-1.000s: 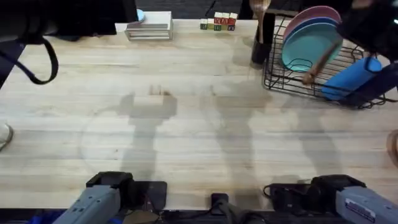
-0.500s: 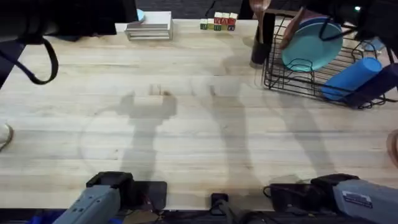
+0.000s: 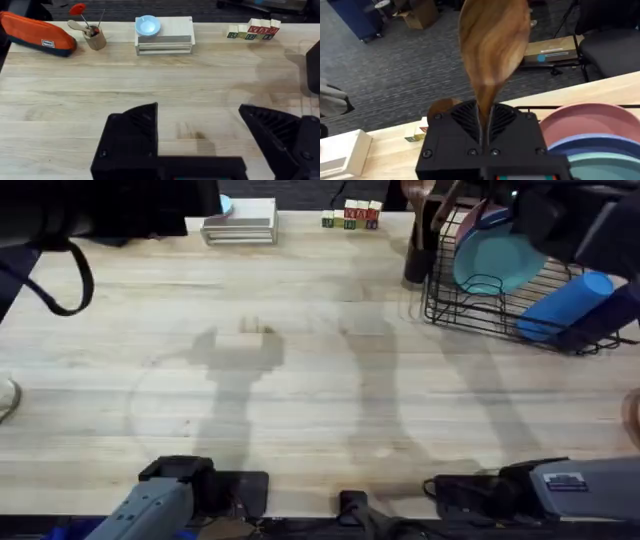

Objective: Pick up the spoon on the table one by one and put them onto the rack

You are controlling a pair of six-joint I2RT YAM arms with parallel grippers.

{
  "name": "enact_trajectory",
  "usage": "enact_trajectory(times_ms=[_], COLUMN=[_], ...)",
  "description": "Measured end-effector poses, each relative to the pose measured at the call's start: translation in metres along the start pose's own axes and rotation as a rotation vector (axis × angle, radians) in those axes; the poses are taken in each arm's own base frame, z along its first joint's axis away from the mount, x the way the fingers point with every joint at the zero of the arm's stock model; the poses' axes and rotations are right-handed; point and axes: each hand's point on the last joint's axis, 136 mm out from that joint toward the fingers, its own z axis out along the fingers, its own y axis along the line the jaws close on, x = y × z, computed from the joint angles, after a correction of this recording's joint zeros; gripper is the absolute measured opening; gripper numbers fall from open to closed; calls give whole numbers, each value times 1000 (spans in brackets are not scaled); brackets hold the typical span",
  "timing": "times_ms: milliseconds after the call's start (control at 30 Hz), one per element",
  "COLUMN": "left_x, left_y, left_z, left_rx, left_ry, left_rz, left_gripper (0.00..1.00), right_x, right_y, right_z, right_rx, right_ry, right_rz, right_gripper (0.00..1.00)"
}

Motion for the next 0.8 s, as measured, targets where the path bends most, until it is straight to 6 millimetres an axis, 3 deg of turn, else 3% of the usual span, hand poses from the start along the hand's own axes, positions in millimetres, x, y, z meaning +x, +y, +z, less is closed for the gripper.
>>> enact_trajectory(times_ms=[33,300,400,733,800], left_x=[0,0,0,0,0], left_y=[0,0,0,0,0], left_z=[0,0,0,0,0], left_rx=[0,0,0,0,0], left_ry=[0,0,0,0,0], left_rz=[0,0,0,0,0], left_gripper=[994,994,994,993,993], right_x=[11,38,55,71,86], right_y=[-1,4,9,6,6], right_z=[7,17,17,15,11], right_rx=[6,5,-1,14,16], right_ry=[21,81,132,195,254], right_rz=[-7,-26,-47,-67,-129], right_gripper=[34,35,35,35,35])
